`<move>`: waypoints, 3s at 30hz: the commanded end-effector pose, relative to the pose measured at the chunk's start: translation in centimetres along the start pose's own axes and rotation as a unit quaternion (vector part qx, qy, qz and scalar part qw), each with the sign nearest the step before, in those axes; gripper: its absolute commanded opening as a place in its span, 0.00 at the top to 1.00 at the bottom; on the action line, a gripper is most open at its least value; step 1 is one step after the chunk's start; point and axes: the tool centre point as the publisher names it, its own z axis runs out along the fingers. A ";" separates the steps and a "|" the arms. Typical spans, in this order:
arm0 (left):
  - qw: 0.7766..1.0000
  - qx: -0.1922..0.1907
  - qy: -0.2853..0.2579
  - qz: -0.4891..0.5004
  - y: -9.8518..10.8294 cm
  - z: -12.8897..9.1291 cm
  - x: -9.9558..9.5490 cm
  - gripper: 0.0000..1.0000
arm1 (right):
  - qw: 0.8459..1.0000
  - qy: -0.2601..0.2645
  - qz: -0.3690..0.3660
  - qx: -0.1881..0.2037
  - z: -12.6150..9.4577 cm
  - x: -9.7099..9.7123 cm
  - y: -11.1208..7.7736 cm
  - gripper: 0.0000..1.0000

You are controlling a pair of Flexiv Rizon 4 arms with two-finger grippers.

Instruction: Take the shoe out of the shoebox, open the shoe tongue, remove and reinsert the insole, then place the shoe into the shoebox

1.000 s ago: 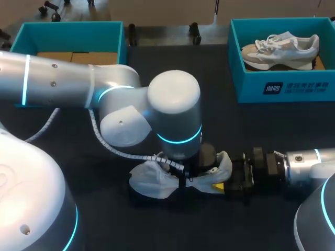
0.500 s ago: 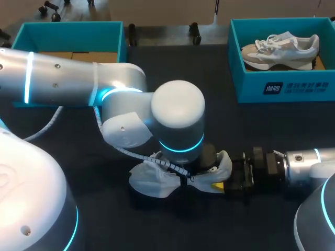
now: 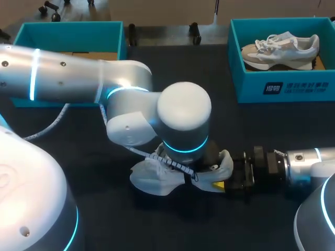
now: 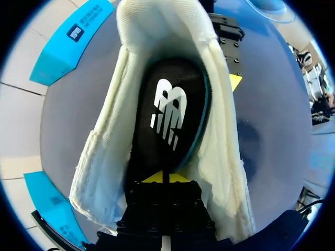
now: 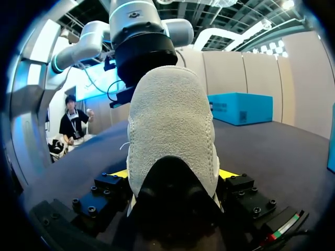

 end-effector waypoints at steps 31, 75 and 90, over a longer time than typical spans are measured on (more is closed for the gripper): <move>0.973 0.150 0.171 0.043 0.3 -3.8 0.3 1.00 | 1.000 0.000 0.001 0.002 0.3 0.4 0.3 1.00; 0.956 0.237 0.173 0.008 1.4 -6.4 -0.3 1.00 | 1.000 0.000 0.001 0.002 0.3 0.4 0.3 1.00; 0.954 0.254 0.159 -0.024 1.7 -6.4 -0.6 1.00 | 1.000 0.000 0.001 0.002 0.3 0.4 0.3 1.00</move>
